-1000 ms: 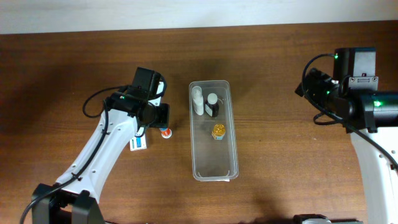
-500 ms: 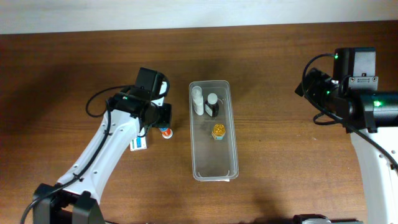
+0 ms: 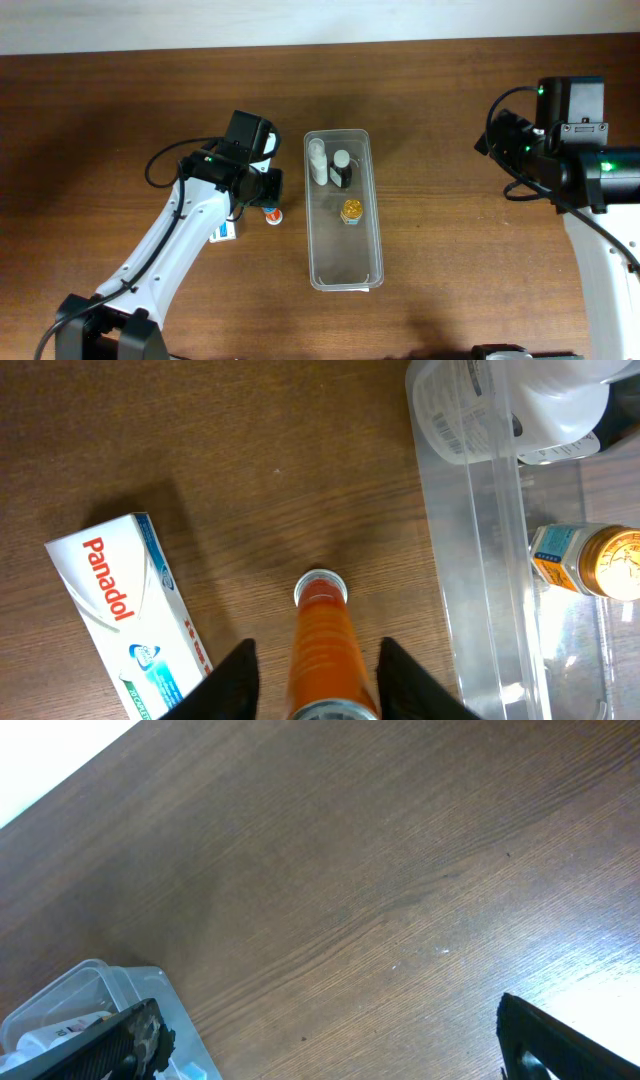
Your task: Pack container
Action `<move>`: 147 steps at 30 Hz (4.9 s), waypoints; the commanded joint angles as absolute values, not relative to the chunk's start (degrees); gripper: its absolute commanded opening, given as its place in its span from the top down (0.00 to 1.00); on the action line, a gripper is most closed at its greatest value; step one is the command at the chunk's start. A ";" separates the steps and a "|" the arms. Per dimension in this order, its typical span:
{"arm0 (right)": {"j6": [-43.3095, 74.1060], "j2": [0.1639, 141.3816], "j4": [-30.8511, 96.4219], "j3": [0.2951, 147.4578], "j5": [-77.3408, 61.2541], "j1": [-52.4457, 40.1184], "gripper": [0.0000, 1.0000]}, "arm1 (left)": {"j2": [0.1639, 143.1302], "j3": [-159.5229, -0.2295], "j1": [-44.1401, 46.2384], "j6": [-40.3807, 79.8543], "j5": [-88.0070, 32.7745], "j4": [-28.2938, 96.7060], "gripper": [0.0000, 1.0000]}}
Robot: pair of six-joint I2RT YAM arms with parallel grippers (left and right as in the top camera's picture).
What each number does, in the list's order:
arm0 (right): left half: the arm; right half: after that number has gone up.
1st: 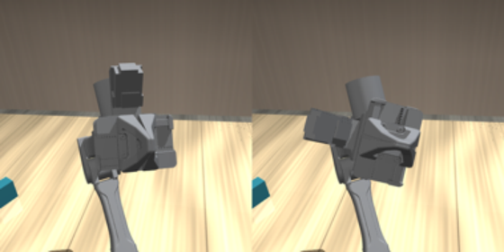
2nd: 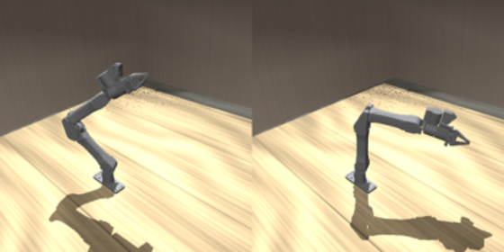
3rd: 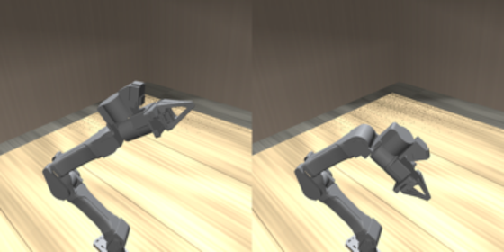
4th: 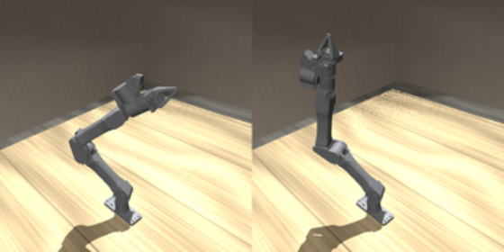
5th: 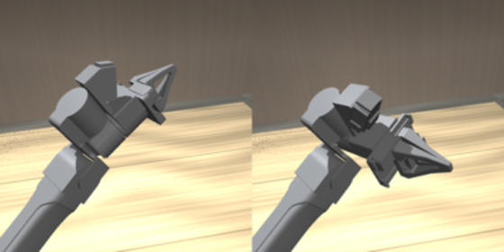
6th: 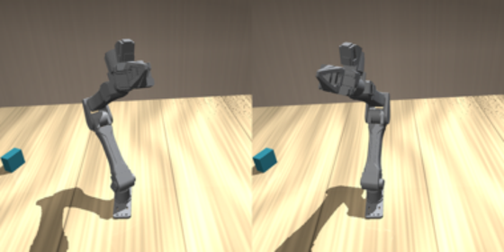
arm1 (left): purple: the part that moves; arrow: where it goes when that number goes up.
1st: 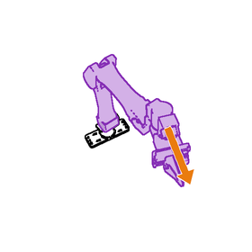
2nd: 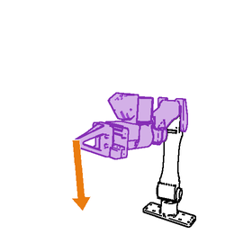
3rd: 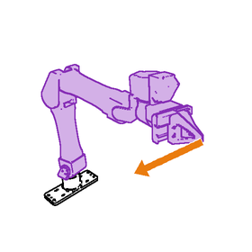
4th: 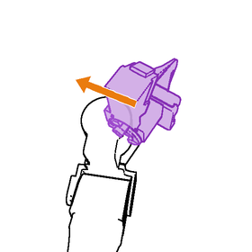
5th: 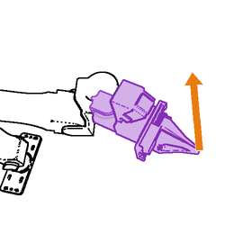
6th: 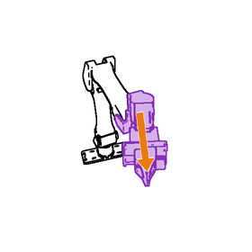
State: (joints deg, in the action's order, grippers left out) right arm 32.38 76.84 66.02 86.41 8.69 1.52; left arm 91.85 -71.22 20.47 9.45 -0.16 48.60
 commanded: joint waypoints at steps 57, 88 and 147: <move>32.45 76.95 66.06 87.02 8.56 1.91 0.02 | 92.18 -101.16 34.96 9.37 3.09 65.45 0.99; 32.45 76.93 66.06 87.02 8.56 1.91 0.02 | 112.07 -101.14 38.48 9.39 8.86 62.11 1.00; 32.45 76.93 66.06 87.02 8.56 1.91 0.02 | 103.33 -101.43 36.86 9.82 16.34 57.45 0.28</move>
State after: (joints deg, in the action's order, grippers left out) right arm 32.36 76.84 66.02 86.41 8.69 1.52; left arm 106.87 -100.09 38.00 9.91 14.04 57.21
